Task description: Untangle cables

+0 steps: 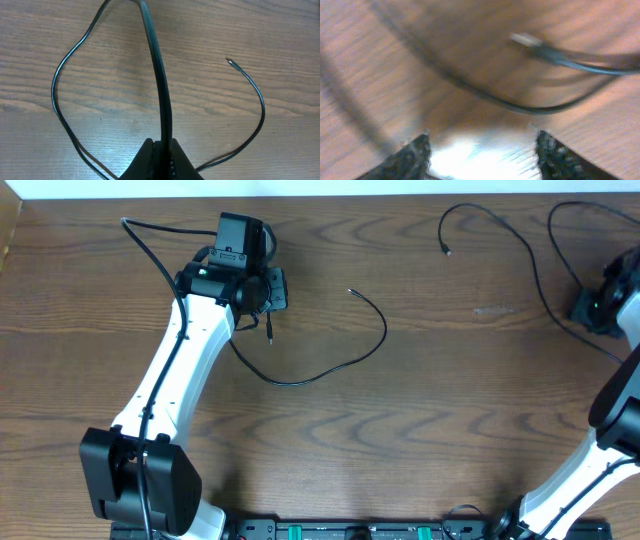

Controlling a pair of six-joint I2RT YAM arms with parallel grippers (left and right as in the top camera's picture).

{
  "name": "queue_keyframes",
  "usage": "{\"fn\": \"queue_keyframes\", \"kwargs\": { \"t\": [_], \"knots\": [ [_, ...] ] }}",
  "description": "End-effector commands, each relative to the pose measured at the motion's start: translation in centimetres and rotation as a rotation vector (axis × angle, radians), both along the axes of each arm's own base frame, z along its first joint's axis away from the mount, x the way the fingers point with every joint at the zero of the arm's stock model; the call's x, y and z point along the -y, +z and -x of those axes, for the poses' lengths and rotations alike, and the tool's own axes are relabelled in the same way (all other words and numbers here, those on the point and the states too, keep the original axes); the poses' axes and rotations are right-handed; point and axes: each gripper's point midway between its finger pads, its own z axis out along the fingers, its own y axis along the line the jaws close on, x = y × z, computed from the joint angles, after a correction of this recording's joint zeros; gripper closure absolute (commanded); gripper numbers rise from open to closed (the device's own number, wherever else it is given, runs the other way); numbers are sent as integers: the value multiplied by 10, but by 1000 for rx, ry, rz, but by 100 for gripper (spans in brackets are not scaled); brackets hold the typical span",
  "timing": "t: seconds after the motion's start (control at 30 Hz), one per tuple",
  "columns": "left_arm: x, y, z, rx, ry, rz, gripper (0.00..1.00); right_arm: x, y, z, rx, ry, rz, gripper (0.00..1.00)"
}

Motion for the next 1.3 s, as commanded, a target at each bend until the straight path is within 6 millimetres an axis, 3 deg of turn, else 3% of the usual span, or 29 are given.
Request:
{"fn": "queue_keyframes", "kwargs": {
  "t": [0.0, 0.07, 0.2, 0.33, 0.4, 0.47, 0.6, 0.7, 0.93, 1.27],
  "knots": [
    [0, -5, 0, -14, 8, 0, 92, -50, 37, -37, 58, 181, -77, 28],
    [0, -5, 0, -14, 8, 0, 92, -69, 54, -49, 65, 224, -71, 26],
    [0, -5, 0, -13, 8, 0, 92, -111, 64, -70, 111, 318, -90, 26],
    [0, -4, -2, -6, 8, 1, 92, -167, 66, -94, 177, 403, -88, 27],
    [1, -3, -3, 1, 8, 3, 92, -207, 67, -118, 251, 461, -60, 28],
    [1, -3, -3, 1, 8, 3, 92, -225, 61, -130, 278, 474, -37, 28],
    [1, -3, -3, 1, 8, 3, 92, -260, 17, -152, 311, 502, -22, 31],
    [1, -3, -3, 1, 8, 3, 92, -270, -3, -161, 329, 520, -20, 31],
    [1, -3, -3, 1, 8, 3, 92, -267, -13, -176, 391, 509, 20, 33],
    [1, -2, -6, 13, 10, 2, 92, -269, -34, -175, 373, 483, -5, 64]
  ]
}}
